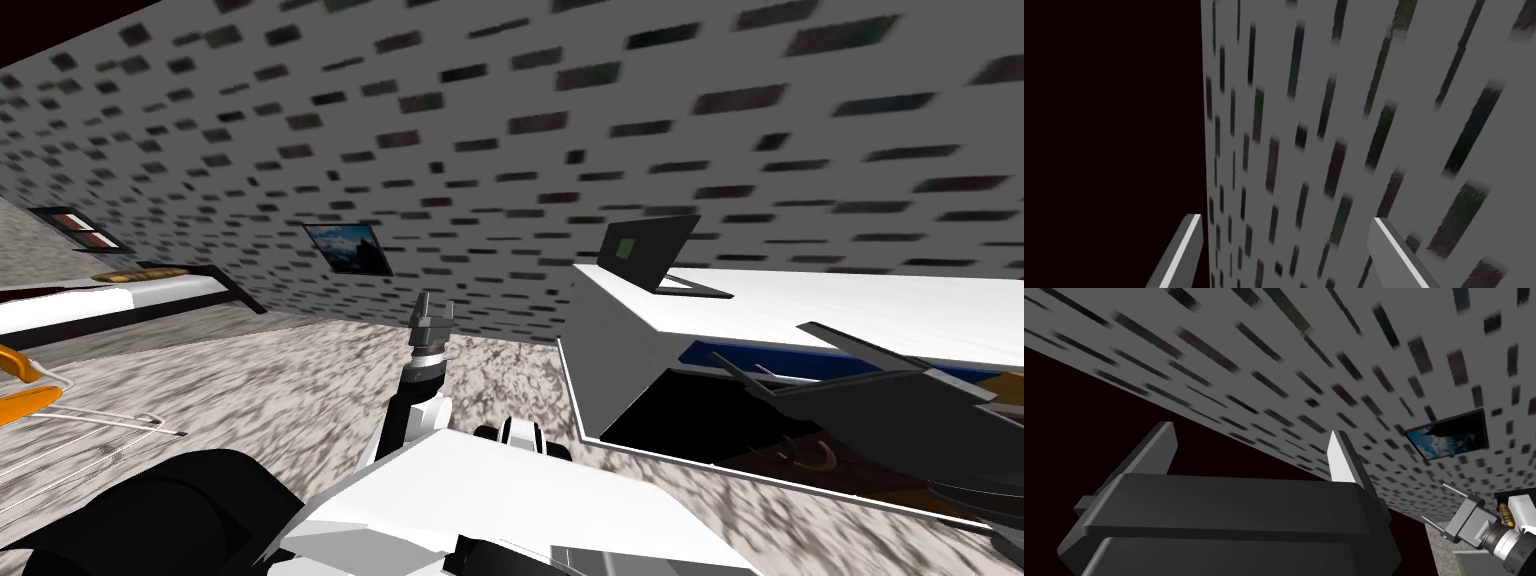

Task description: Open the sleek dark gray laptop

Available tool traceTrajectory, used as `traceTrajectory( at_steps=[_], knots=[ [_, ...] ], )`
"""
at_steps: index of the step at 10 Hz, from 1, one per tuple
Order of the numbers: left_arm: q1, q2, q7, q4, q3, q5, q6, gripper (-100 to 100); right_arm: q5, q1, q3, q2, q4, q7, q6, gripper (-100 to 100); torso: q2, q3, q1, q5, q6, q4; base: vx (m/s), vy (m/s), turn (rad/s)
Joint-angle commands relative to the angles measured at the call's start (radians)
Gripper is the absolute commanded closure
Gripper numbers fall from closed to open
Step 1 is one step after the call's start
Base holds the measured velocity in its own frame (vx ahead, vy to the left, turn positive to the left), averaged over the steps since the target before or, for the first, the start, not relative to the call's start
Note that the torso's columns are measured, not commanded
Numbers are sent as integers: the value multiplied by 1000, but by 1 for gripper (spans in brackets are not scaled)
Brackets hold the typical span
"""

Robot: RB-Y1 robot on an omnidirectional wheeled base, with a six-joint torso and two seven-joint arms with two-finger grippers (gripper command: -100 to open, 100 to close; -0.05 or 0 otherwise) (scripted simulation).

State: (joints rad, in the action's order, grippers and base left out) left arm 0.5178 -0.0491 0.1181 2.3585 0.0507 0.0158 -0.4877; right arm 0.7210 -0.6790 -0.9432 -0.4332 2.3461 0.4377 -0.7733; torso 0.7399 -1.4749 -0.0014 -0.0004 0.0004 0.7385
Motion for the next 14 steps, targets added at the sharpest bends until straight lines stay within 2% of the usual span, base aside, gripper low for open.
traceTrajectory(
  at_steps=[1,2,3,4,5,6,7,8,9,10,11,14],
  knots=[
    [0,0,0,0,0,0,0,0,44,-16,-73,-24,-7,30,-16,-100,-1,0,1,0,-1,0,47,25,89],
    [0,0,0,0,0,0,0,0,87,-31,-106,-44,-14,62,-33,-100,-2,-1,1,0,0,-1,65,13,134],
    [0,0,0,0,0,0,0,0,87,-31,-133,-44,-14,62,-33,-100,-3,-2,1,0,-1,-1,58,9,78],
    [0,0,0,0,0,0,0,0,128,-47,-161,-65,-23,94,-49,-100,-3,-2,1,0,0,-1,93,10,178],
    [0,0,0,0,0,0,0,0,128,-47,-189,-65,-23,94,-49,-100,-4,-2,1,0,-1,-1,85,4,73],
    [0,0,0,0,0,0,0,0,168,-63,-223,-86,-34,128,-65,-100,-3,-2,1,0,0,-1,95,4,133],
    [0,0,0,0,0,0,0,0,168,-63,-253,-86,-34,128,-65,-100,-3,-2,1,0,-1,-1,71,1,87],
    [0,0,0,0,0,0,0,0,206,-80,-284,-106,-45,161,-81,-100,-1,-1,1,0,0,0,82,-8,157],
    [0,0,0,0,0,0,0,0,206,-80,-315,-106,-45,161,-81,-100,-2,-1,1,0,-1,0,76,-17,75],
    [0,0,0,0,0,0,0,0,244,-96,-346,-127,-57,196,-97,-100,-1,-1,1,0,0,0,95,-25,144],
    [0,0,0,0,0,0,0,0,244,-96,-373,-127,-57,196,-97,-100,-3,-2,1,0,-1,-1,76,-25,82],
    [0,0,0,0,0,0,0,0,315,-128,-465,-166,-82,263,-127,-100,-2,-1,1,0,0,-1,86,-31,128]
  ],
)
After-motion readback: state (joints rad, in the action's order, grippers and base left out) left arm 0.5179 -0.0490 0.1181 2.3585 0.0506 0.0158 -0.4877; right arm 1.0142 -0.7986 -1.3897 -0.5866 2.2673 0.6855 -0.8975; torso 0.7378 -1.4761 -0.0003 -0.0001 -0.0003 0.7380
